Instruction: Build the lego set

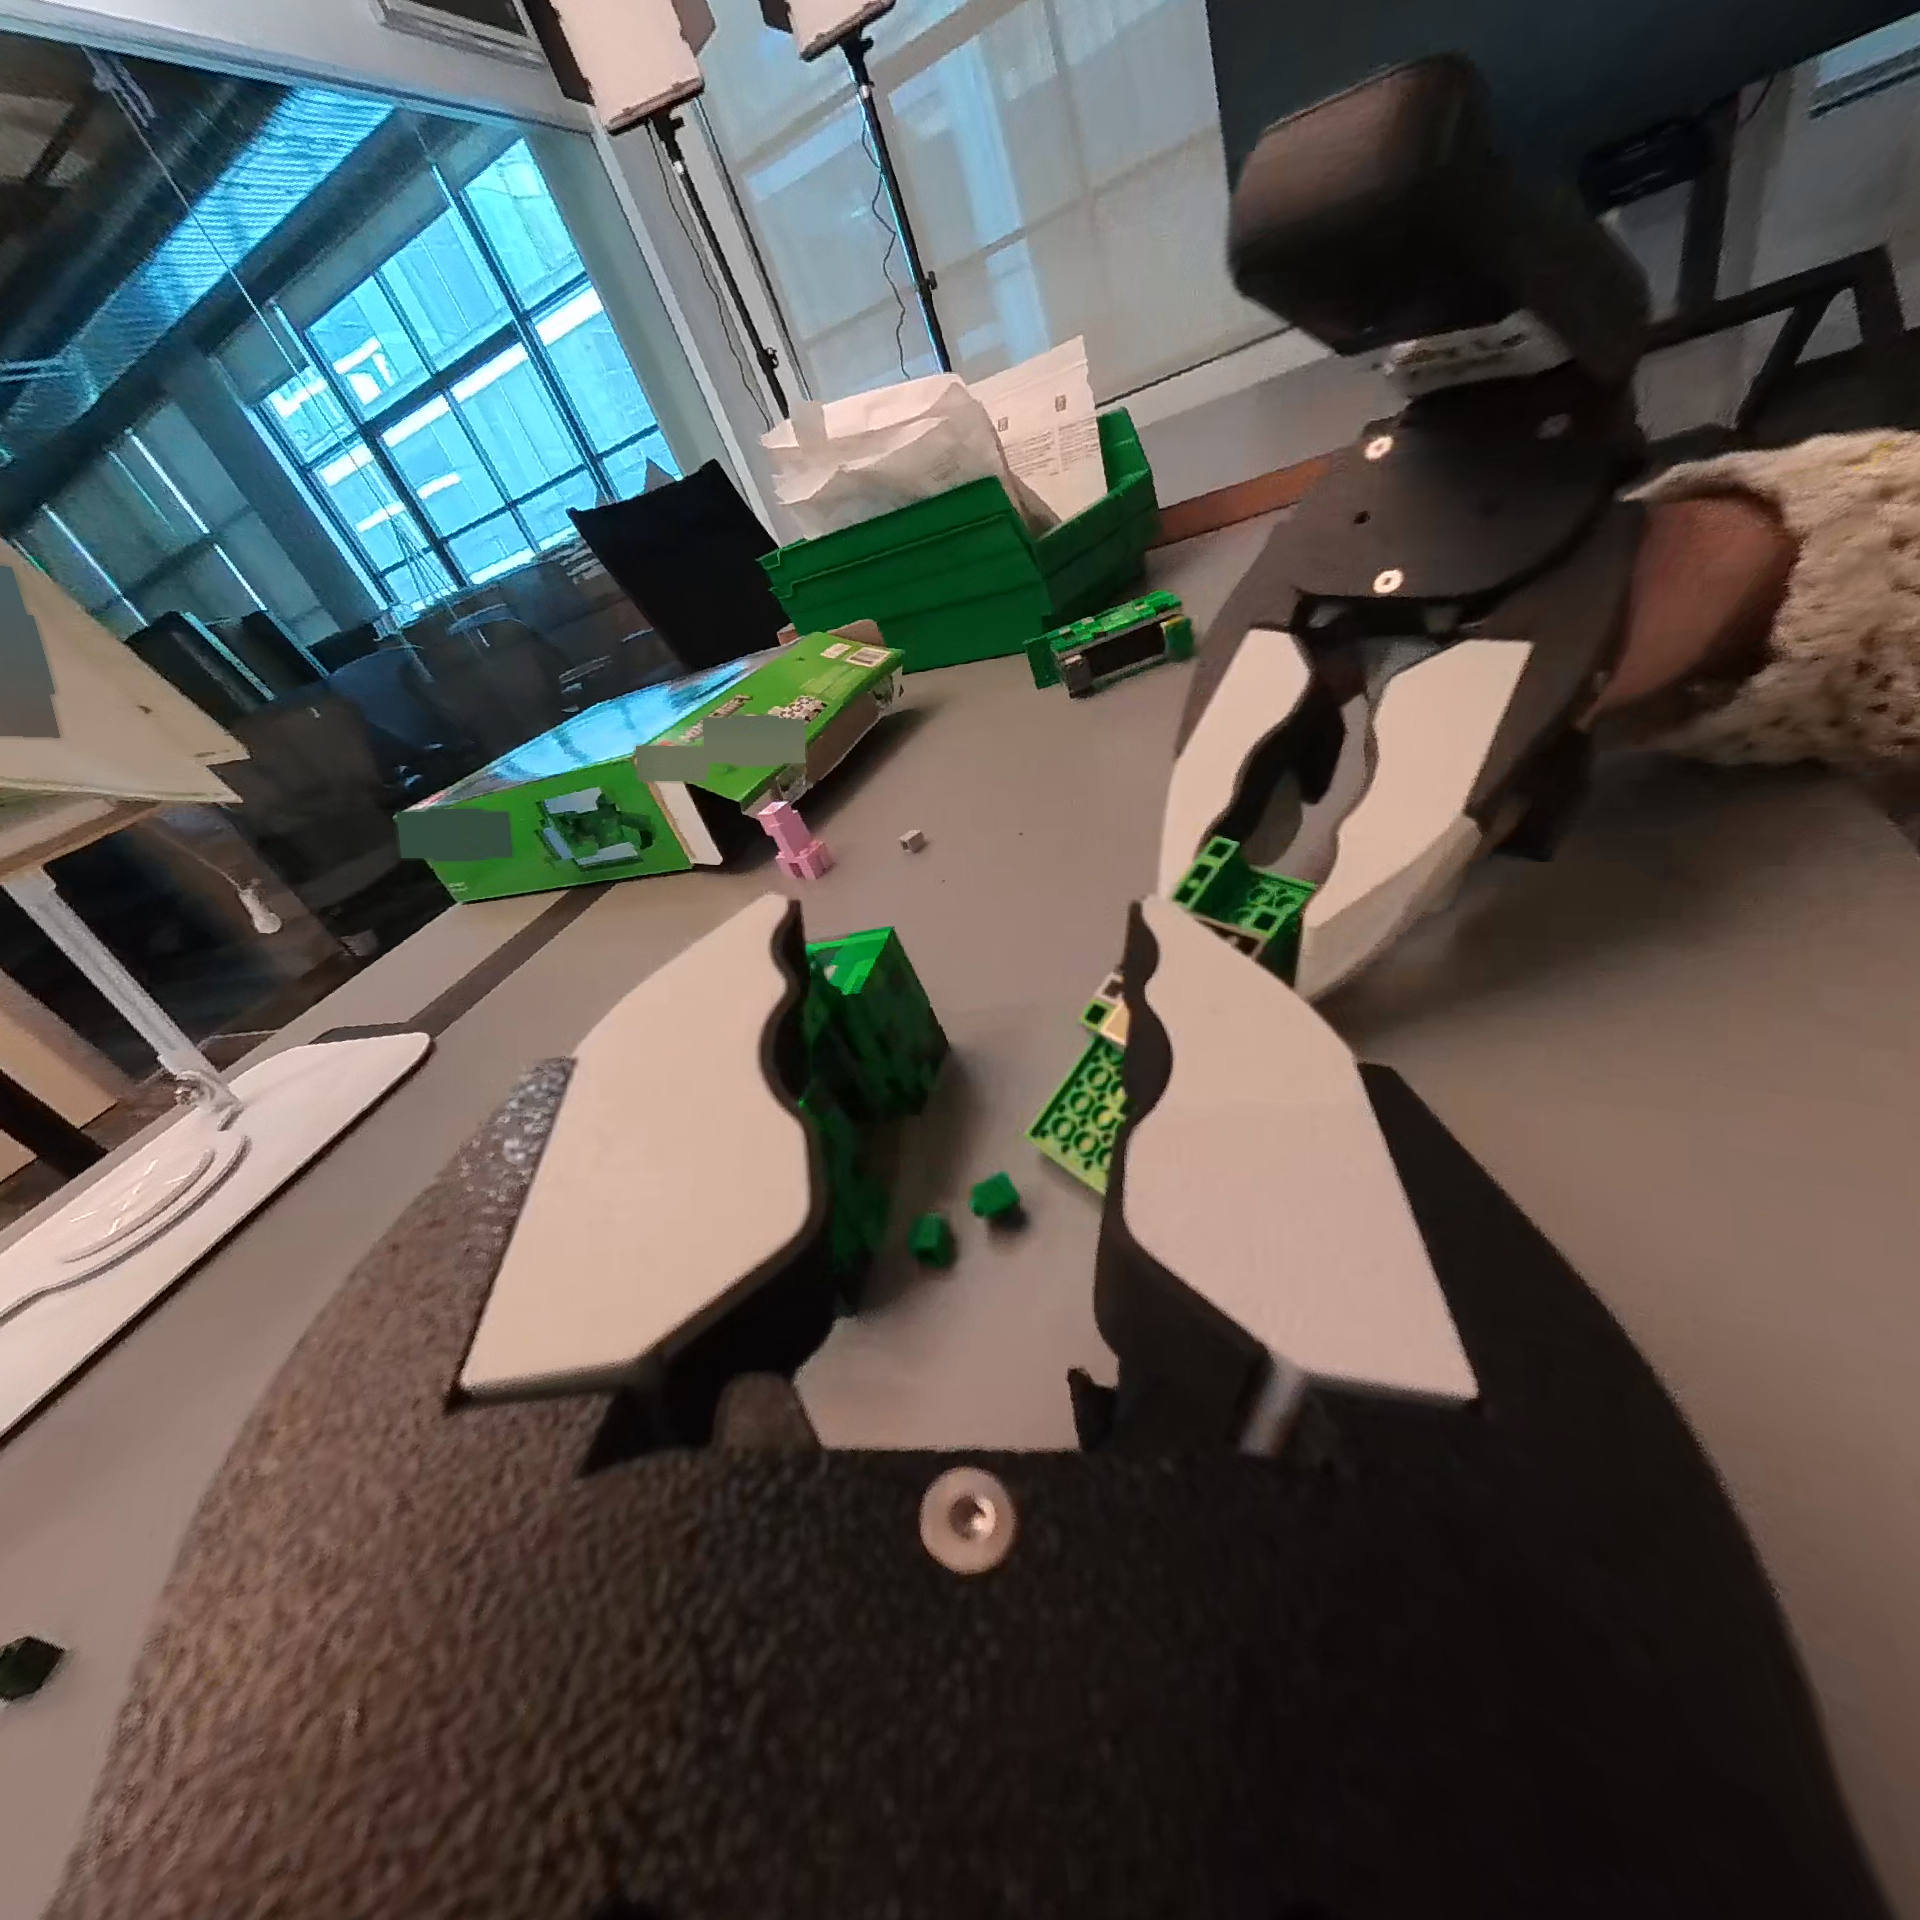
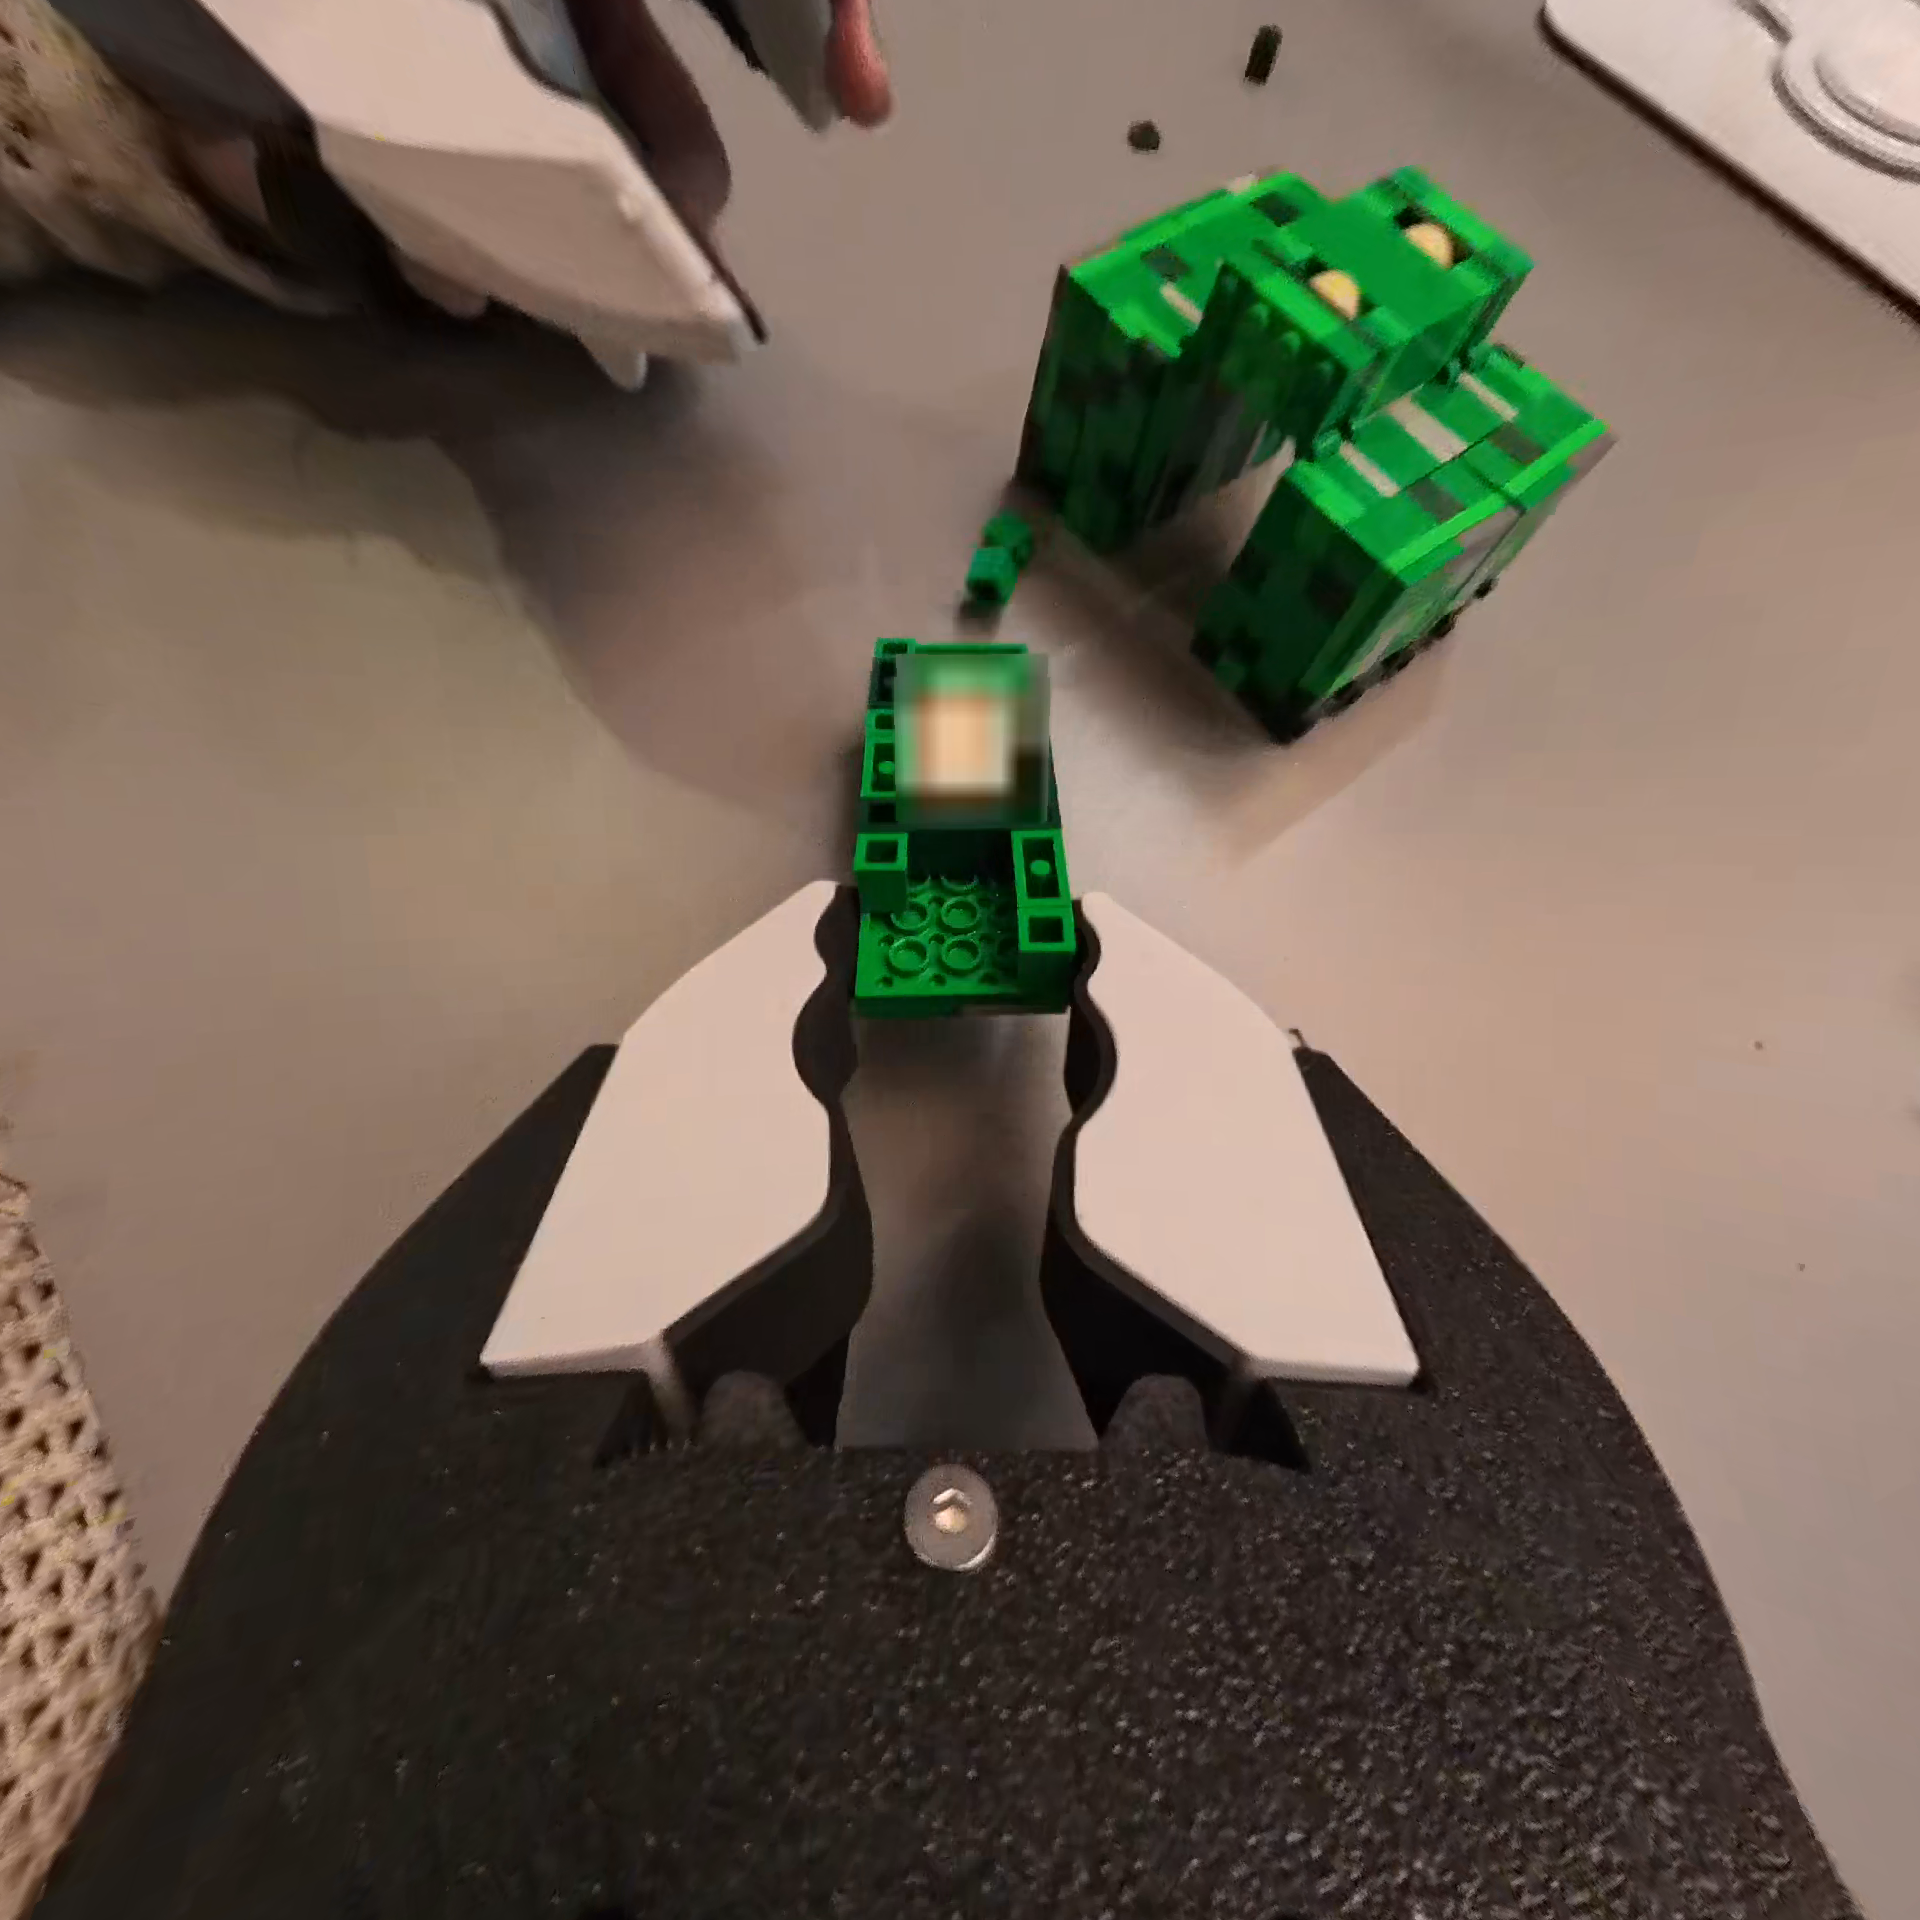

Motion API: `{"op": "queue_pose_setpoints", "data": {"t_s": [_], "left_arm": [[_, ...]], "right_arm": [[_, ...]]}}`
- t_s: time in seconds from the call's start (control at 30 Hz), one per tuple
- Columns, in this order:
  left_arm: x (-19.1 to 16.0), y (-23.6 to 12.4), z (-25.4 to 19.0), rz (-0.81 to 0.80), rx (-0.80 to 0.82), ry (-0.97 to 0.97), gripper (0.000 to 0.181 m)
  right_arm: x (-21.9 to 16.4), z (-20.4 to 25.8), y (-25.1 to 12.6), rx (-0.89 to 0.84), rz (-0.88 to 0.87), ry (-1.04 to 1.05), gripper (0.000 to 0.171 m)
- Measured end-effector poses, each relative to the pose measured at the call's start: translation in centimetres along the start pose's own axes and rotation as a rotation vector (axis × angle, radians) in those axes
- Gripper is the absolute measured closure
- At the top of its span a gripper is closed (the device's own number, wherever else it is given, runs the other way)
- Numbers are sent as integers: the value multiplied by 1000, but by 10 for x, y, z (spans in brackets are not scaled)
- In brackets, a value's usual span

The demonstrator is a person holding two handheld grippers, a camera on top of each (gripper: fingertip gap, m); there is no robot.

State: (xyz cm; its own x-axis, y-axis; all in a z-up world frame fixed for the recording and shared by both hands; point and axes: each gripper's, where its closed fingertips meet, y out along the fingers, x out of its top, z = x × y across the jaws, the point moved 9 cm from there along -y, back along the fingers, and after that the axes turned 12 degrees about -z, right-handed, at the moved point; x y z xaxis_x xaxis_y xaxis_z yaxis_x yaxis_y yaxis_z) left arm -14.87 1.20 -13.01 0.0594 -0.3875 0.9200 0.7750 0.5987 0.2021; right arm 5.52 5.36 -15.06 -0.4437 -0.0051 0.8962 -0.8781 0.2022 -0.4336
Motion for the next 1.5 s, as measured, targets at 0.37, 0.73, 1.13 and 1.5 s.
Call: {"op": "queue_pose_setpoints", "data": {"t_s": [0.37, 0.73, 1.13, 1.5], "left_arm": [[2, -11, 12, 17, 164, 26, 131], [5, -17, 7, -6, 156, 58, 138], [3, -24, 16, 4, 232, 81, 147], [-1, -28, 18, 41, 152, 128, 150]], "right_arm": [[-7, 50, -8, -96, 101, 165, 121], [7, 69, 3, 149, -34, 311, 128], [31, -7, 32, 24, 38, 3, 154], [29, -21, 84, 170, 133, -26, 160]]}}
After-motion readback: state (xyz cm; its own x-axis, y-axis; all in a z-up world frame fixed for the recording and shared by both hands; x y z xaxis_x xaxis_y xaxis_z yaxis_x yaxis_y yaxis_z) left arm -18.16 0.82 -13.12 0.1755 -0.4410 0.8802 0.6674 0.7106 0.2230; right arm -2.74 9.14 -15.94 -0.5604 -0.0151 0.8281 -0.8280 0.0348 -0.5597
